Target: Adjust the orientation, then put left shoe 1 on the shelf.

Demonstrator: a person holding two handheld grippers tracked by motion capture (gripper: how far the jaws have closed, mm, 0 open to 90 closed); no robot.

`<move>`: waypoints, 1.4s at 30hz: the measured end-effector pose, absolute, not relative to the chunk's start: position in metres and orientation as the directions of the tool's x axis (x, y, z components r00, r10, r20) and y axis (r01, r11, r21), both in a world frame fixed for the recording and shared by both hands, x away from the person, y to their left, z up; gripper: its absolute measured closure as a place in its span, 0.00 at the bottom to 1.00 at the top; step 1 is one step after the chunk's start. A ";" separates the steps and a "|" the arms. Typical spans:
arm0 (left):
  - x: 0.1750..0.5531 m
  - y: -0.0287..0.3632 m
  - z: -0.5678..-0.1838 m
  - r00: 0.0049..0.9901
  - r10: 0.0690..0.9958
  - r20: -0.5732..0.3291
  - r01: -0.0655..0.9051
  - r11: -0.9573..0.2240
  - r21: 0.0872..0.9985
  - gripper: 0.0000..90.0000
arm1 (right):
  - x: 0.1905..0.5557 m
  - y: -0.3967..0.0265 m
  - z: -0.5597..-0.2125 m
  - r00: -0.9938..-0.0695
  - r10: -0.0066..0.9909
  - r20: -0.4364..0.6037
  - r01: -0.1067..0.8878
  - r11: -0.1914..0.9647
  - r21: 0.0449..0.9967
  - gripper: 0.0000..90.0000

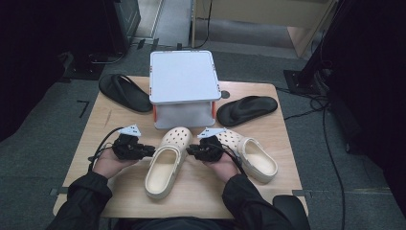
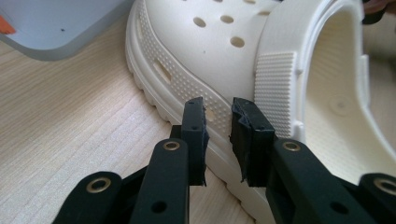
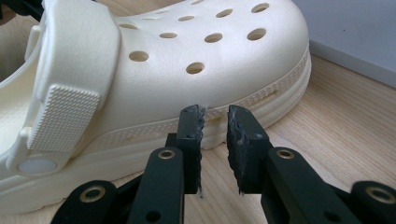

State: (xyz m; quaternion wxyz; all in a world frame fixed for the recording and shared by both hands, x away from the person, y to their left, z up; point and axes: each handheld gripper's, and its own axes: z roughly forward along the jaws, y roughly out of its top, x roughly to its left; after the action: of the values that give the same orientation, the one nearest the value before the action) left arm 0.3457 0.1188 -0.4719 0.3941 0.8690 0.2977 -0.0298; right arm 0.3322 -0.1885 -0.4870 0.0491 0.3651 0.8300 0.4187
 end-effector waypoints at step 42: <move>0.362 0.122 -0.447 0.780 0.519 -0.348 0.574 -0.375 0.728 0.67 | 0.327 -0.205 -0.441 -0.765 0.598 0.238 0.504 0.327 0.799 0.60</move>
State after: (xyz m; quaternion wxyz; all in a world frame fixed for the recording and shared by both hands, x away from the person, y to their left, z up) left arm 0.3624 0.1223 -0.4472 0.4511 0.8287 0.3299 -0.0306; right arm 0.3269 -0.2048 -0.4406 0.0500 0.3391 0.8130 0.4706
